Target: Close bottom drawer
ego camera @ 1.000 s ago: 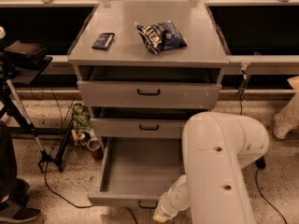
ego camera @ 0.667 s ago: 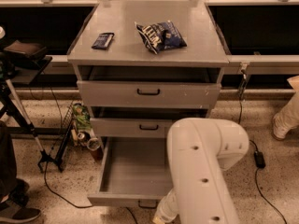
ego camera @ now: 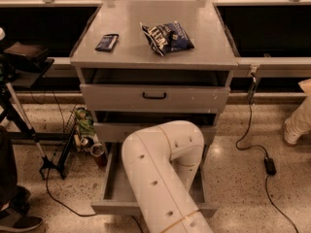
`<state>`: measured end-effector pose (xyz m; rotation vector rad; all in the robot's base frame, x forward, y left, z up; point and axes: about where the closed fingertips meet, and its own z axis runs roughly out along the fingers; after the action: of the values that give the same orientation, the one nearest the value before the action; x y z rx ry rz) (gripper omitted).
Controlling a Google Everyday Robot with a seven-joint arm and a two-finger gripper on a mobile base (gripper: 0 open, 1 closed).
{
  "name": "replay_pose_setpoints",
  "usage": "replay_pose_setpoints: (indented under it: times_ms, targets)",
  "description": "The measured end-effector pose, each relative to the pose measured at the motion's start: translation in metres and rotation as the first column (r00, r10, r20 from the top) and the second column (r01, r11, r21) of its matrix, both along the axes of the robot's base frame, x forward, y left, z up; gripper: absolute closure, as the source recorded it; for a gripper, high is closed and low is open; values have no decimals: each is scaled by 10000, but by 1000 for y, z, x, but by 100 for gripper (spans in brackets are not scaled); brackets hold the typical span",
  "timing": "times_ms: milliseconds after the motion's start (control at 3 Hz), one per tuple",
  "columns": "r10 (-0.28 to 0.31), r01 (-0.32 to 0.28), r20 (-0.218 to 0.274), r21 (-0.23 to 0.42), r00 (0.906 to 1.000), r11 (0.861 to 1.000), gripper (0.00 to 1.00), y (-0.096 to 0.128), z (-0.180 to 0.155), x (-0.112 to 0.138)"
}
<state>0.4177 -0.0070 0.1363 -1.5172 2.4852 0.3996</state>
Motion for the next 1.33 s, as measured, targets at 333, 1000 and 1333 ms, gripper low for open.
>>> replay_pose_setpoints:
  times_ms: [333, 1000, 1333]
  targets:
    - [-559, 564, 222, -239, 9982, 9981, 50, 16, 0, -2]
    - [-1222, 1224, 621, -1, 9906, 9925, 4, 53, 24, 3]
    - [-1255, 1253, 660, 80, 9899, 9921, 0, 57, 27, -2]
